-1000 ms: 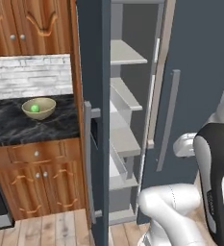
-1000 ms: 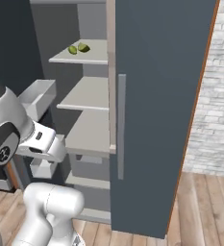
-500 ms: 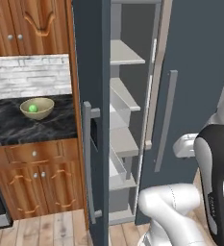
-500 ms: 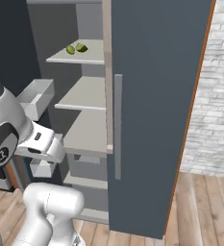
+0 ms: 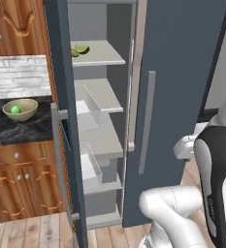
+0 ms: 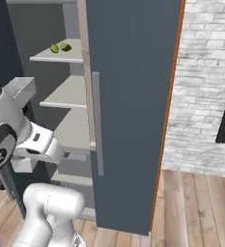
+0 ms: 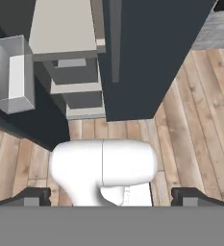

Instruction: Take the mango, corn, and lemon wedge from the freezer and place them in the bowl on the counter.

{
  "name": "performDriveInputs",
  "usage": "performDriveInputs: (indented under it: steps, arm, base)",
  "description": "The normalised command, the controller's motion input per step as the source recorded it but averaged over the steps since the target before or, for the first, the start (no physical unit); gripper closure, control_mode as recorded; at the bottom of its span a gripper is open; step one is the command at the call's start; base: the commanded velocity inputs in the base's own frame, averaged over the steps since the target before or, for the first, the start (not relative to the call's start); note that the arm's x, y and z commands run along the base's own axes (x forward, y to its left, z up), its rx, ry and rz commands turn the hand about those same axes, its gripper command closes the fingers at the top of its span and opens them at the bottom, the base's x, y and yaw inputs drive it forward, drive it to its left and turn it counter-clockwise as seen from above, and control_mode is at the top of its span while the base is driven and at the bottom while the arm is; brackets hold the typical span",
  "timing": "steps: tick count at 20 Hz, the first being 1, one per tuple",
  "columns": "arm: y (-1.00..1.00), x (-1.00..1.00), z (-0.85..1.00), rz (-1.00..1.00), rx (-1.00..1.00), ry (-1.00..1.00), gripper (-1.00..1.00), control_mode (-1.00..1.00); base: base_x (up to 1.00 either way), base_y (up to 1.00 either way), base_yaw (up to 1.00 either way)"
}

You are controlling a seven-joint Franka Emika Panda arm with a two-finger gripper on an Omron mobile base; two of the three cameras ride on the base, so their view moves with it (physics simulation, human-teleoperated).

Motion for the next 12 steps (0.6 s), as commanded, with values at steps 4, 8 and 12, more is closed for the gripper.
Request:
performDriveInputs:
  steps: [4, 8, 12]
  arm:
    - [0.00, 0.00, 0.00, 0.00, 0.00, 0.00, -1.00, 1.00]
    - [0.00, 0.00, 0.00, 0.00, 0.00, 0.00, -1.00, 1.00]
    - [0.00, 0.00, 0.00, 0.00, 0.00, 0.00, -1.00, 1.00]
  base:
    - [0.71, -0.28, 0.00]
    - [0.87, 0.09, 0.01]
    - [0.71, 0.09, 0.02]
